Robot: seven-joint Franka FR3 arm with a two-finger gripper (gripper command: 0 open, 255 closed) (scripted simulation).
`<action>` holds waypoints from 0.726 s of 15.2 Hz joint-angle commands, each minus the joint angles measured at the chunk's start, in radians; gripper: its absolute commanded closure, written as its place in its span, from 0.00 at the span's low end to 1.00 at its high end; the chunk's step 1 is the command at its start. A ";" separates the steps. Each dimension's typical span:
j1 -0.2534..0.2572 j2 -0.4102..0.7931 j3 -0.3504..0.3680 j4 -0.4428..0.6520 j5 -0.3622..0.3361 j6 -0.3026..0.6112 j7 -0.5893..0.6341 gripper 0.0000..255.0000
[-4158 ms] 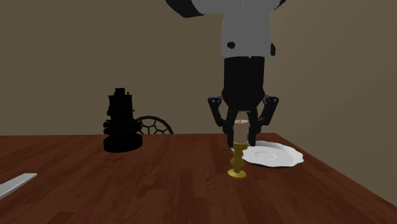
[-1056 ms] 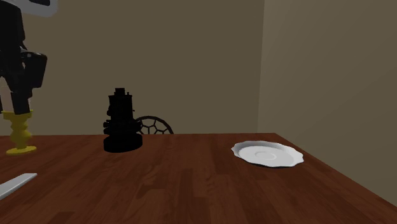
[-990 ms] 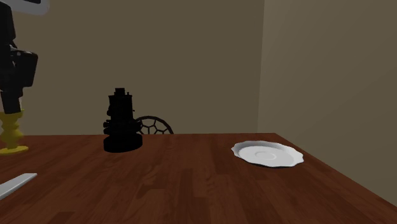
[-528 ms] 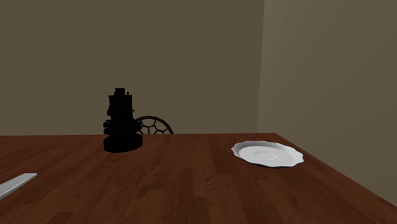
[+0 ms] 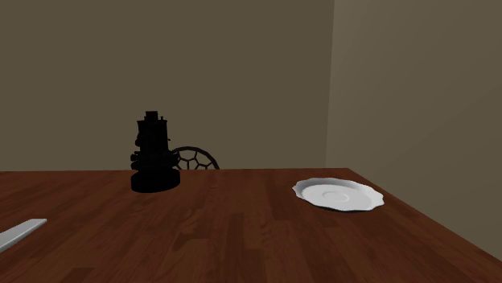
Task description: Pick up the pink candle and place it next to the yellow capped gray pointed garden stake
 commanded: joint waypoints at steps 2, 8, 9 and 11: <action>-0.004 -0.009 0.000 -0.056 0.001 0.048 0.002 1.00; -0.010 -0.014 -0.001 -0.145 0.001 0.131 0.006 1.00; -0.011 -0.014 -0.001 -0.158 0.001 0.144 0.006 1.00; -0.013 -0.012 -0.002 -0.183 0.000 0.170 0.008 1.00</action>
